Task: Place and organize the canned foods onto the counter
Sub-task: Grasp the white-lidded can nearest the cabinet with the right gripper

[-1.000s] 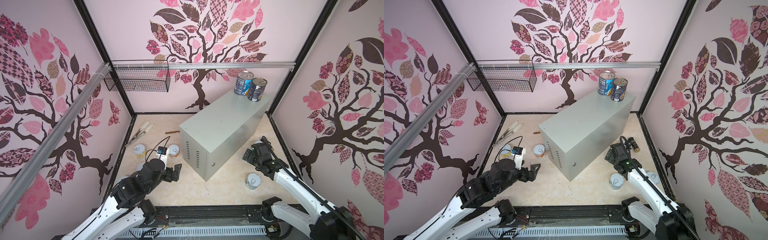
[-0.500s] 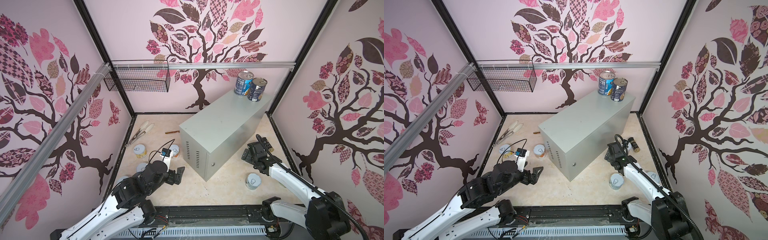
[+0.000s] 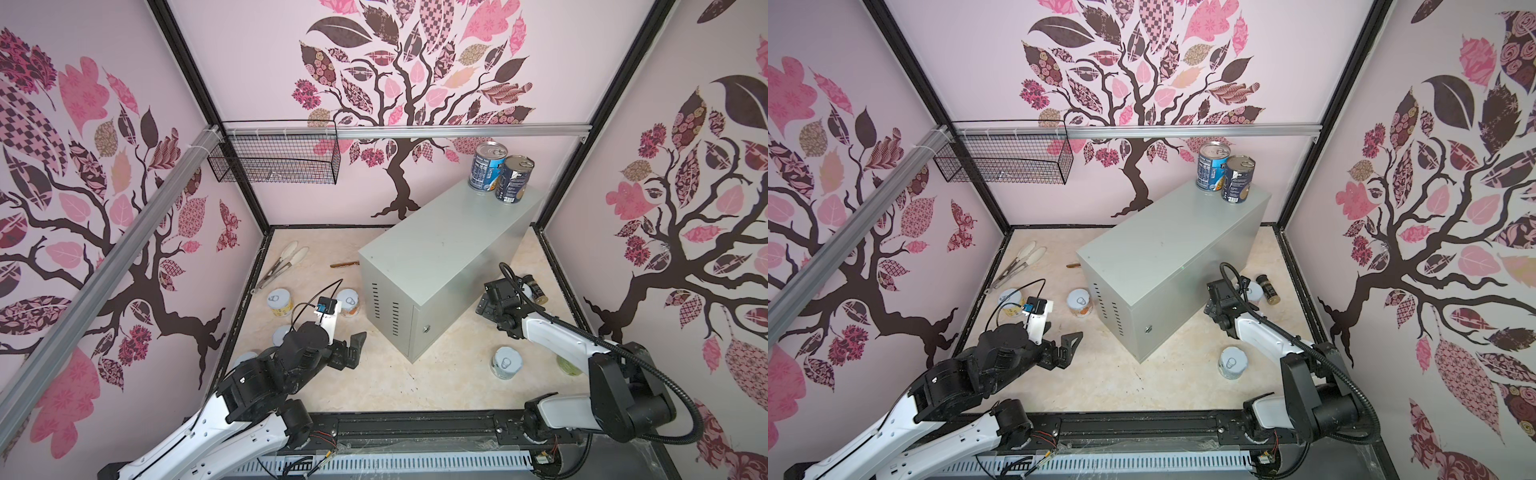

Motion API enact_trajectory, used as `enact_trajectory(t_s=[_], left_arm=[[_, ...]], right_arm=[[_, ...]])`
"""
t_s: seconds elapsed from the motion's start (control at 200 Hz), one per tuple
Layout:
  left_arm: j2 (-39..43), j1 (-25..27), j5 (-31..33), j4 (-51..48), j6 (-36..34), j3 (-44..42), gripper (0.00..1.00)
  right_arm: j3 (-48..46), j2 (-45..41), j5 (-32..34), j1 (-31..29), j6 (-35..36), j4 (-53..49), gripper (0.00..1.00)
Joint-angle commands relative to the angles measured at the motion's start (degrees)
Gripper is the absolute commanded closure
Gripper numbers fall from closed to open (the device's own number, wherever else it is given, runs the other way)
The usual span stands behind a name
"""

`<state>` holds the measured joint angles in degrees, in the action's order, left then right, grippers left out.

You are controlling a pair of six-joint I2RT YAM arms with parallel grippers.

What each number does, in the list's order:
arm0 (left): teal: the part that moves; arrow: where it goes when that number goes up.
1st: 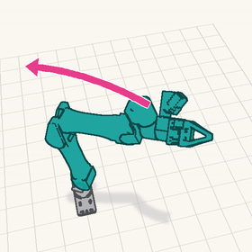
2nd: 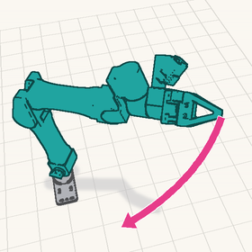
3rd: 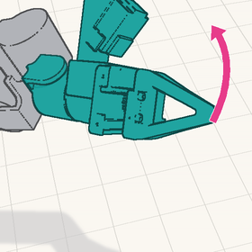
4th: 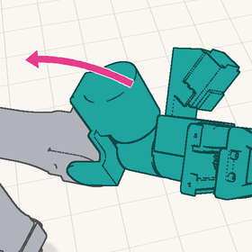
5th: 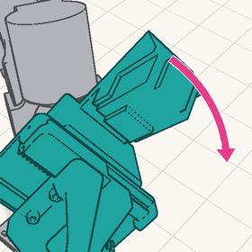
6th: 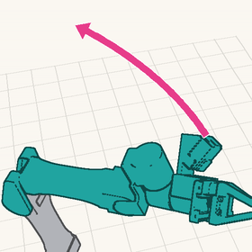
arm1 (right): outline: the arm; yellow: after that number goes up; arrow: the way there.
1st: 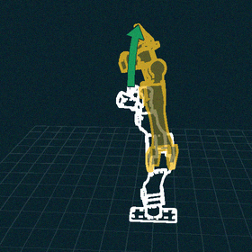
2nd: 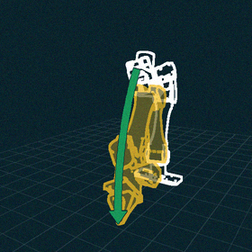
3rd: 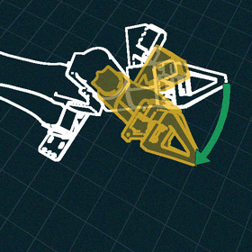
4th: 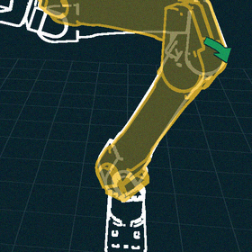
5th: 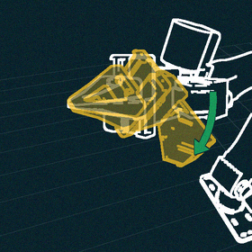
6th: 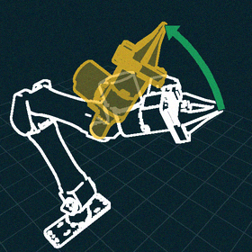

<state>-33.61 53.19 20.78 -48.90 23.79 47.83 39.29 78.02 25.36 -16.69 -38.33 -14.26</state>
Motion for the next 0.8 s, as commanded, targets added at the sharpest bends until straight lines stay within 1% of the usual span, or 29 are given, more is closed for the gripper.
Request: enact_trajectory(t_s=[0.0,0.125,0.185,0.305,0.43,0.795], left_arm=[[0.2,-0.6,0.4,1.0,-0.6,-1.5,0.02],[-2.0,-2.5,1.0,1.6,0.9,-1.9,0.02],[-3.9,-3.8,0.3,1.6,1.5,-1.7,0.02],[-7.0,-4.6,-1.3,2.1,1.9,-1.9,0.02],[-8.9,-5.2,-1.5,2.2,2.3,-2.0,0.02],[-12.4,-7.6,-1.9,2.2,2.4,-2.0,0.02]], right_arm=[[-0.5,0.5,2.7,1.6,1.1,2.3,0.00],[-2.3,0.0,1.3,4.3,1.8,5.4,0.00],[-3.3,0.3,-0.1,5.1,2.0,7.2,0.00],[-4.1,2.6,-1.8,6.0,2.4,9.6,0.00],[-4.7,5.3,-4.1,7.3,2.4,12.0,0.00],[-0.3,11.8,-6.4,7.7,3.3,9.9,0.01]])
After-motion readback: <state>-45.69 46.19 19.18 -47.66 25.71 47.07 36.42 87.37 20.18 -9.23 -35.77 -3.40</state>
